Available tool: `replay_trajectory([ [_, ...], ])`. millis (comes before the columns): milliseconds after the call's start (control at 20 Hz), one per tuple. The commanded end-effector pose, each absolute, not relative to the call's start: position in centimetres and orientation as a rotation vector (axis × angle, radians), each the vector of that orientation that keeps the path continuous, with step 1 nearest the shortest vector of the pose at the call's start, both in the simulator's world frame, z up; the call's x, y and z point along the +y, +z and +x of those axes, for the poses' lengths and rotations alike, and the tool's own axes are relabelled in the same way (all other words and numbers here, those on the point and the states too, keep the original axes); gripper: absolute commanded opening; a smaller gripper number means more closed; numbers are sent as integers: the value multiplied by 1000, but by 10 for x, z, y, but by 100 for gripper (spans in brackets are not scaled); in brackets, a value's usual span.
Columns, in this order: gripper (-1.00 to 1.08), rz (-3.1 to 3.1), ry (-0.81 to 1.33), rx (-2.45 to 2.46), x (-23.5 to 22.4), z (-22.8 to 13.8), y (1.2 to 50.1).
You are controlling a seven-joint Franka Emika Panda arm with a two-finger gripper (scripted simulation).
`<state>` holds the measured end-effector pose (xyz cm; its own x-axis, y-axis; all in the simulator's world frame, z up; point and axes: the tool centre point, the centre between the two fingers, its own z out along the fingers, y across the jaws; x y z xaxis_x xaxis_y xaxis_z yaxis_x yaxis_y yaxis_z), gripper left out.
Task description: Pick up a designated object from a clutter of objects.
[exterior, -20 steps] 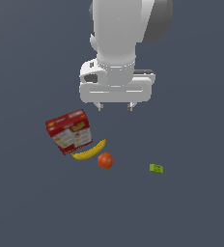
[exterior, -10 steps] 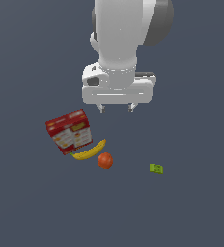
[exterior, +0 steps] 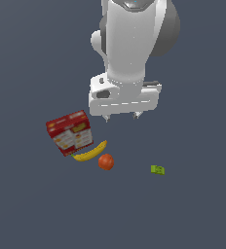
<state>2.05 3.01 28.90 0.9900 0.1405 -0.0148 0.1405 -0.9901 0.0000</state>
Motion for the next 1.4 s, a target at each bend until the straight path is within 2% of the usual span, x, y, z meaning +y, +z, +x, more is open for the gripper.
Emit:
replay_trajectory([
  [0,100,3118,-25,313,37,28,280],
  [750,100,2896,-33,1119,109,80,190],
  [1350,100,2608,-20,1717,176,100,106],
])
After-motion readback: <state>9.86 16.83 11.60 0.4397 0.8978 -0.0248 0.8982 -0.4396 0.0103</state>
